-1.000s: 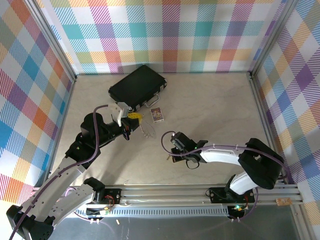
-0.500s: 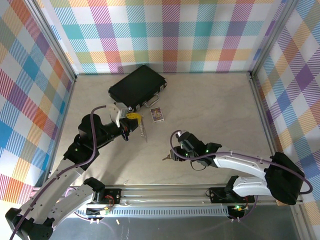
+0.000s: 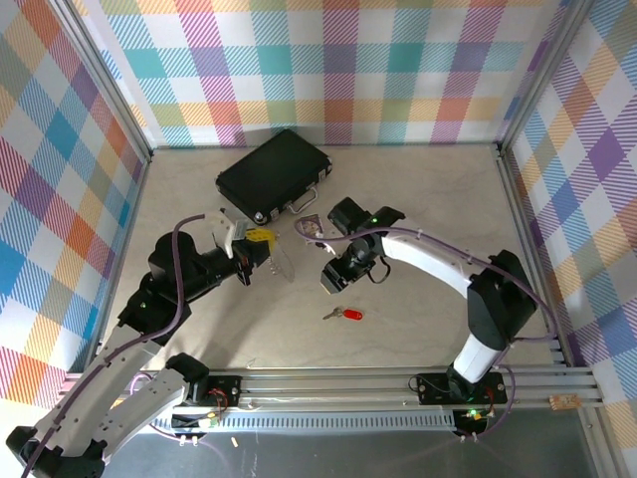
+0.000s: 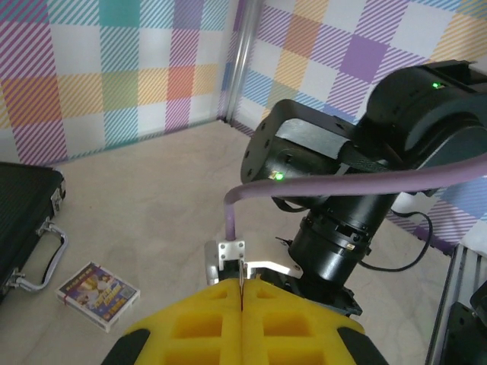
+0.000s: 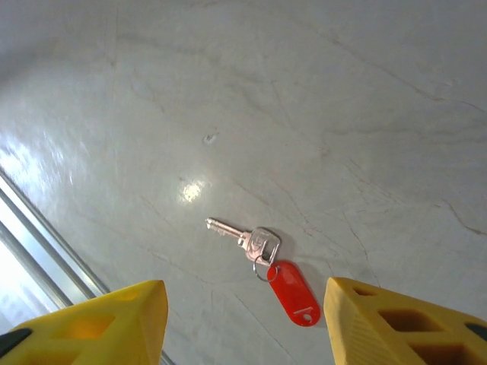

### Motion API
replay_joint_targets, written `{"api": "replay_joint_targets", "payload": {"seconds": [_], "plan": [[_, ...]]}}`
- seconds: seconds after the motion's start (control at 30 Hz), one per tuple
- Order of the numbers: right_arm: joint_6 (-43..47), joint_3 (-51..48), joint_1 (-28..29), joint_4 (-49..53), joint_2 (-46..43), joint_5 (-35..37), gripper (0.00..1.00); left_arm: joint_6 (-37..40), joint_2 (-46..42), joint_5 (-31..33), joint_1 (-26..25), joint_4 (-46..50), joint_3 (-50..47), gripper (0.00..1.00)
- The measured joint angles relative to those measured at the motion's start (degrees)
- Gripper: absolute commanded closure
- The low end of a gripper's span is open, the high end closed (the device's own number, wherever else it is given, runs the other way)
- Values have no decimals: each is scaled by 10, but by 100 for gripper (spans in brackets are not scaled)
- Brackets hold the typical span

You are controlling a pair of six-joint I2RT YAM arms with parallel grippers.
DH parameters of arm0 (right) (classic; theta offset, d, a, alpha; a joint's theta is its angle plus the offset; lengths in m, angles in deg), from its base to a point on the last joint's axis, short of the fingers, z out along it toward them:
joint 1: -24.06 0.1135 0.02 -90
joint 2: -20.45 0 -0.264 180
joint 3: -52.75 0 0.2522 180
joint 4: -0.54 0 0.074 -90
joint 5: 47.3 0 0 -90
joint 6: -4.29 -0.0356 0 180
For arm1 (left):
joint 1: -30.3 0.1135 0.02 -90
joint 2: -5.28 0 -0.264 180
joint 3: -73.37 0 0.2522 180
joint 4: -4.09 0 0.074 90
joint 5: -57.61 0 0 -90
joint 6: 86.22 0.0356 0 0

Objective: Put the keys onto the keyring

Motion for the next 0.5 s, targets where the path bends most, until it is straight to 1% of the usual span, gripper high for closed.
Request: {"api": "replay_joint_targets", "payload": {"seconds": [0.17, 0.3, 0.5], "plan": [[51, 40, 45, 72, 57, 21, 48, -10, -23, 0, 0, 54, 12, 100], [57, 64, 78, 97, 101, 37, 50, -16, -57, 4, 1, 98, 18, 100], [65, 94, 107, 131, 139, 82, 54, -27, -99, 7, 2, 136, 18, 100]]}}
